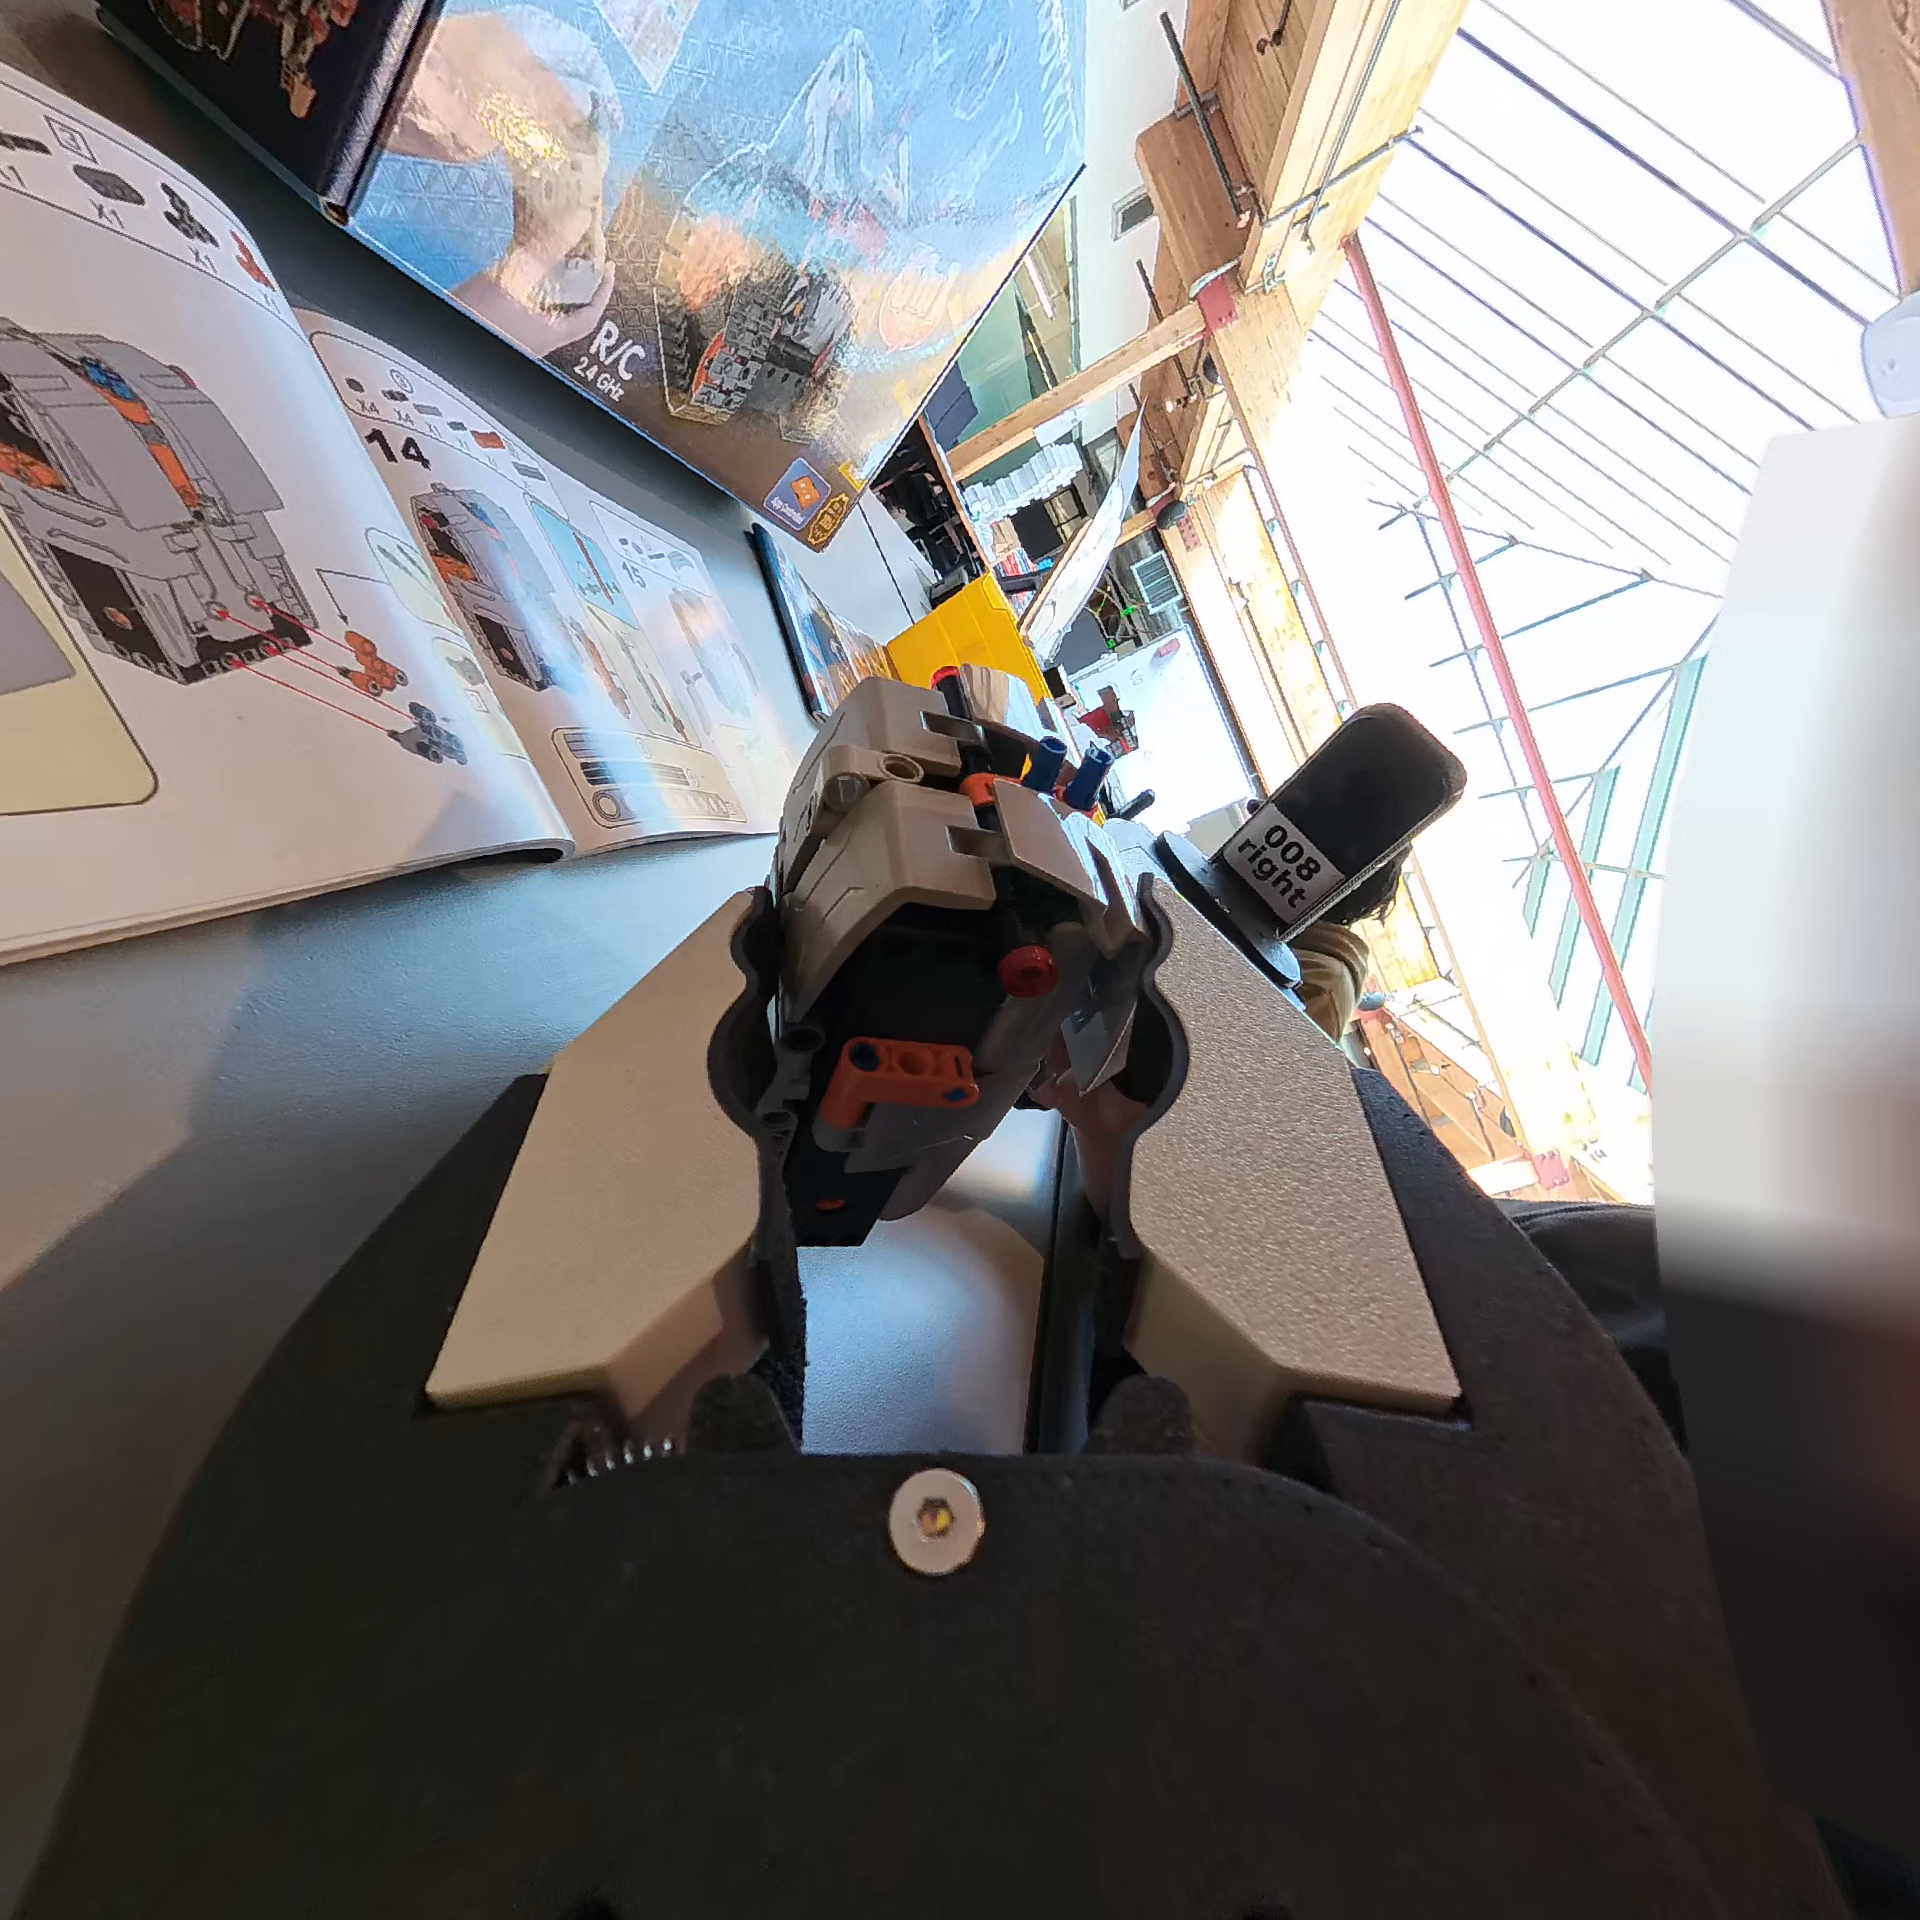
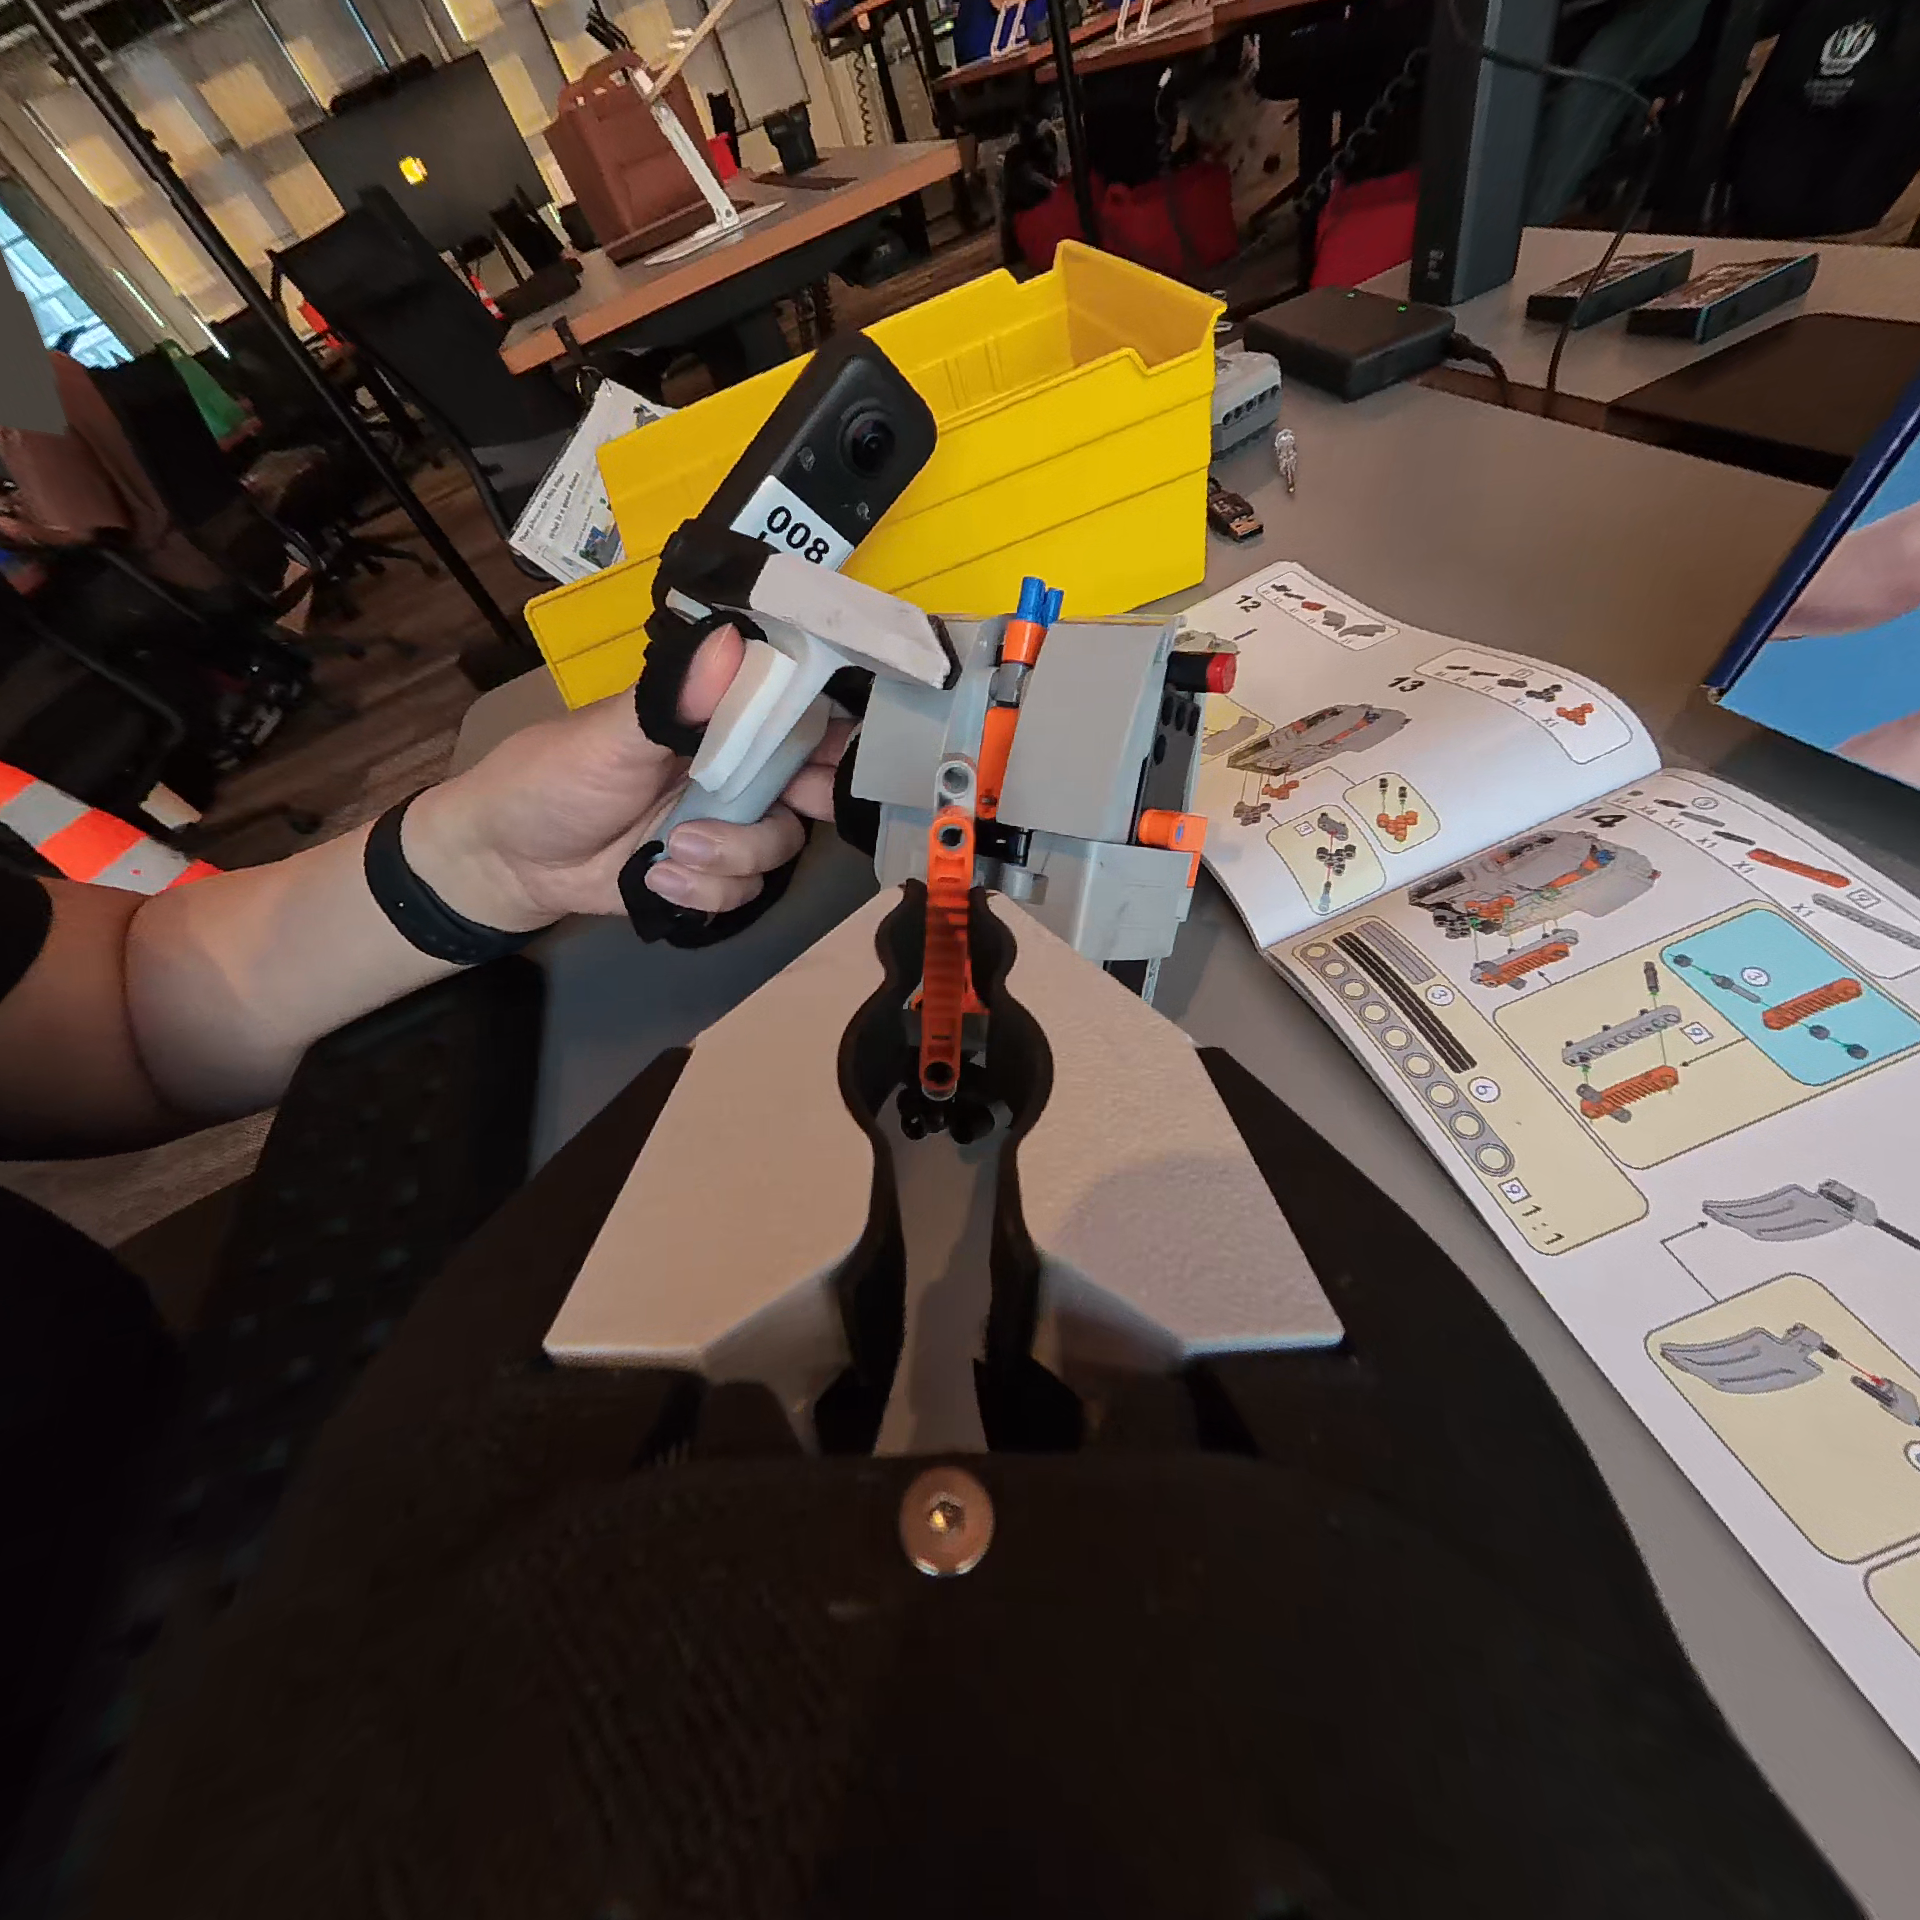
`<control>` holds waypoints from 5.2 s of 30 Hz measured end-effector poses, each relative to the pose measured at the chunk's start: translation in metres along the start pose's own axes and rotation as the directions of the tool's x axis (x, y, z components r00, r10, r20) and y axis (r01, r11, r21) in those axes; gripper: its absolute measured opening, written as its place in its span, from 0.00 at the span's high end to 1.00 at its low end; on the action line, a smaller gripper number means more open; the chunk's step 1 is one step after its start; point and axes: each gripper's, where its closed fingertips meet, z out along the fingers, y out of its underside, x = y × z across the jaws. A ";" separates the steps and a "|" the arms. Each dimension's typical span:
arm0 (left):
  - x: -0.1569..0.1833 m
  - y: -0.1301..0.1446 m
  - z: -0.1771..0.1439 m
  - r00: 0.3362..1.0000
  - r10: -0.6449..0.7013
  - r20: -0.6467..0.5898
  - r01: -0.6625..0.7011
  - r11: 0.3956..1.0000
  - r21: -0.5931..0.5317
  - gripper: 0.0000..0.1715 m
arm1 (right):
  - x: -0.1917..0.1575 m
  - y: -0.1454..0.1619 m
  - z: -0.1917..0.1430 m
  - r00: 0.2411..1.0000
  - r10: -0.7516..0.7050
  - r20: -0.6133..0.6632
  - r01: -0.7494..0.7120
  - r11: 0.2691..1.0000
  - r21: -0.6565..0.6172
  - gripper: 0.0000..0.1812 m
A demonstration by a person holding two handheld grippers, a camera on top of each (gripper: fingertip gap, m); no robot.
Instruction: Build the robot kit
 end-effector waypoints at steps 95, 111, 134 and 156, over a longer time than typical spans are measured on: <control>-0.013 0.005 0.015 0.989 -0.149 0.007 0.148 0.987 0.061 0.61 | 0.025 -0.012 0.008 0.938 -0.135 -0.320 0.073 0.977 -0.198 0.97; -0.016 0.007 0.014 0.988 -0.147 0.038 0.144 0.988 0.057 0.62 | 0.025 -0.011 0.011 0.933 -0.156 -0.324 0.082 0.969 -0.231 0.97; -0.017 0.007 0.013 0.987 -0.150 0.060 0.145 0.987 0.074 0.62 | 0.028 -0.012 0.013 0.931 -0.110 -0.347 0.030 0.973 -0.228 0.97; -0.019 0.009 0.014 0.982 -0.183 0.045 0.179 0.982 0.066 0.62 | 0.026 -0.008 0.012 0.935 -0.122 -0.333 0.036 0.967 -0.253 0.96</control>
